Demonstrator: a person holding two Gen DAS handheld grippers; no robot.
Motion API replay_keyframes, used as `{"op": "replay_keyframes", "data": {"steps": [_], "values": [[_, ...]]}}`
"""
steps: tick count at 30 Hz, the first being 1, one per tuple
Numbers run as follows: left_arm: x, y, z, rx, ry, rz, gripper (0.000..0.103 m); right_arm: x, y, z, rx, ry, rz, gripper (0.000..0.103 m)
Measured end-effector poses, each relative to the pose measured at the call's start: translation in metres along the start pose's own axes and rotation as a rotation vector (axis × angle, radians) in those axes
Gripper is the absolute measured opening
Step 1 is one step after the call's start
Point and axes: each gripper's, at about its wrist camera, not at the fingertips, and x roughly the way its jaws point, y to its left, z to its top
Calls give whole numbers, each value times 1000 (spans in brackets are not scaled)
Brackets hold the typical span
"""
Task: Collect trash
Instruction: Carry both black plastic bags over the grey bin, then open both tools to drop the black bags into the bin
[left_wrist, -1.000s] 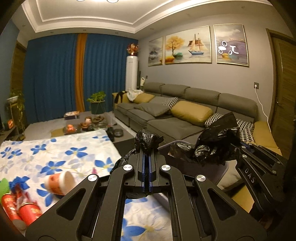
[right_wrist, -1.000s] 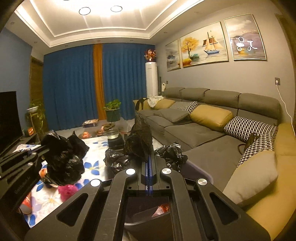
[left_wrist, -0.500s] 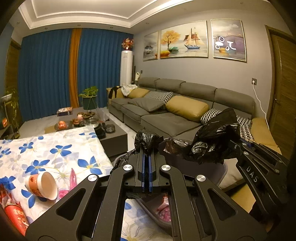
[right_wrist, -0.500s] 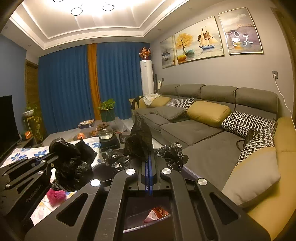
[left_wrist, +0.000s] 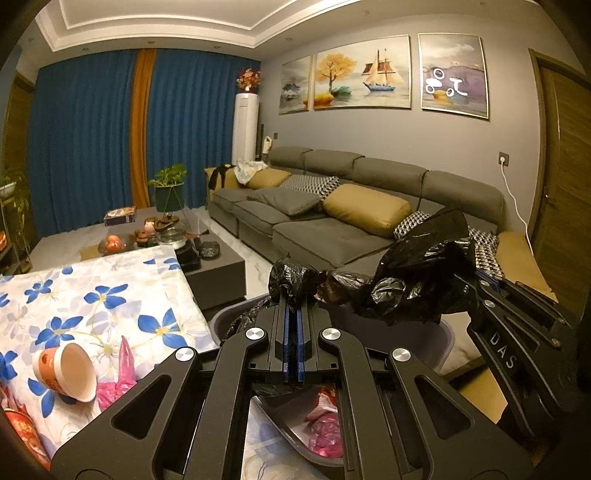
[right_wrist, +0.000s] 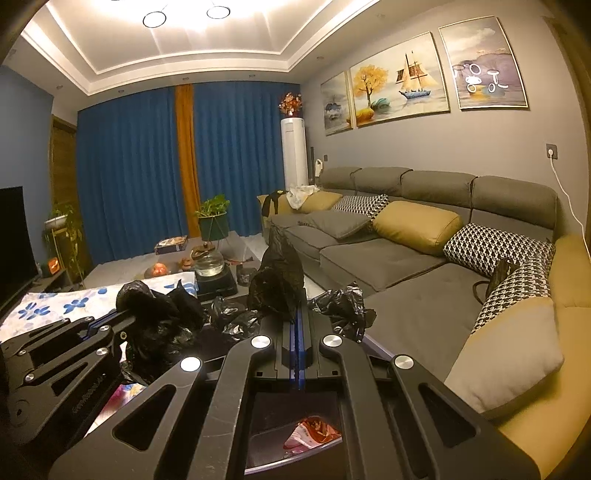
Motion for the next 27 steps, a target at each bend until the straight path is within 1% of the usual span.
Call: {"op": "replay_keyframes", "data": {"steps": [9,18,19,20,21,22,23,25,27], "values": [[12,2,-2,-3,22,-13,3,4,2,2,-2,13,-6,2],[20,6,-5,-11,36,-42,3,10,5,4,-1,26,3,2],[22,6,-6,-14,41,-47,3,11,4,4,2,24,7,5],[24,8,-6,-21,53,-55,4,11,4,4,5,23,9,11],[25,9,-6,-24,61,-60,9,12,4,5,8,23,8,15],[26,11,-6,-26,69,-65,20,12,3,5,12,21,3,22],[26,12,-6,-27,70,-62,27,13,0,5,16,20,1,25],[22,18,-7,-38,51,-41,60,12,-3,6,25,17,-4,31],[15,24,-7,-66,20,-38,70,11,-4,6,28,7,-8,40]]}}
